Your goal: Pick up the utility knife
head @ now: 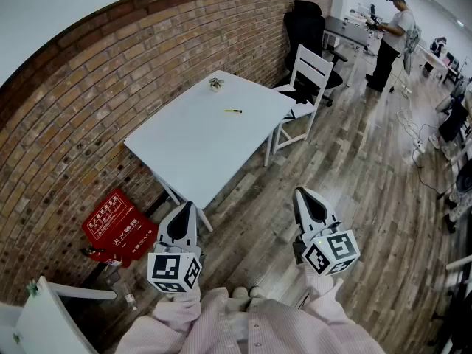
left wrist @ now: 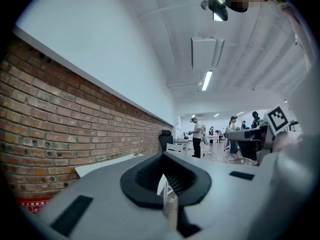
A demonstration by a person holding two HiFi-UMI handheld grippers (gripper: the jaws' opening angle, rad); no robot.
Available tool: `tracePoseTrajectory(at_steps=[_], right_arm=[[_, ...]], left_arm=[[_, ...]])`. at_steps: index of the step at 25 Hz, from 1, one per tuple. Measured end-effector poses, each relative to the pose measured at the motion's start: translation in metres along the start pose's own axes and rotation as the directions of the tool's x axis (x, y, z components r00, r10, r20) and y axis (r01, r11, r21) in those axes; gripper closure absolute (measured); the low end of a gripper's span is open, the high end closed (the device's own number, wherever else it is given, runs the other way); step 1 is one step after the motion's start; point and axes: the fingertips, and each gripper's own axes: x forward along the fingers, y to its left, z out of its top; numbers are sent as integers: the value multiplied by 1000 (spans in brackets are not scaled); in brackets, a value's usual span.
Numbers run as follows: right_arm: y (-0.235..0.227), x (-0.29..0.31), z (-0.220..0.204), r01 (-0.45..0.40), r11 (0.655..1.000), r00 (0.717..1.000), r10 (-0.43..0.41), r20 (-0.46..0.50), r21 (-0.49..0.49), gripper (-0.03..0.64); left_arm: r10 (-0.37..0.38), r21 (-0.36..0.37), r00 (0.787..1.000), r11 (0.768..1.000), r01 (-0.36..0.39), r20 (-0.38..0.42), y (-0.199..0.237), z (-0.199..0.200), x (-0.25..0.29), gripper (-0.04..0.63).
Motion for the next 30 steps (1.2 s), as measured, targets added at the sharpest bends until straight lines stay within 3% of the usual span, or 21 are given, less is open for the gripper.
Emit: tracePoseTrajectory(at_steps=[8, 23, 30], right_arm=[[-17, 2, -2, 3, 1000, 1000, -3, -7, -4, 614], [-54, 12, -9, -86, 996, 996, 87, -12, 28, 609], [-66, 21, -13, -103, 993, 994, 104, -24, 51, 530]], left_arm=[[28, -14, 1000, 1000, -28, -6, 0, -3, 7, 603], [60, -28, 998, 998, -60, -15, -30, -15, 32, 603], [79, -30, 996, 996, -80, -28, -35, -19, 38, 603]])
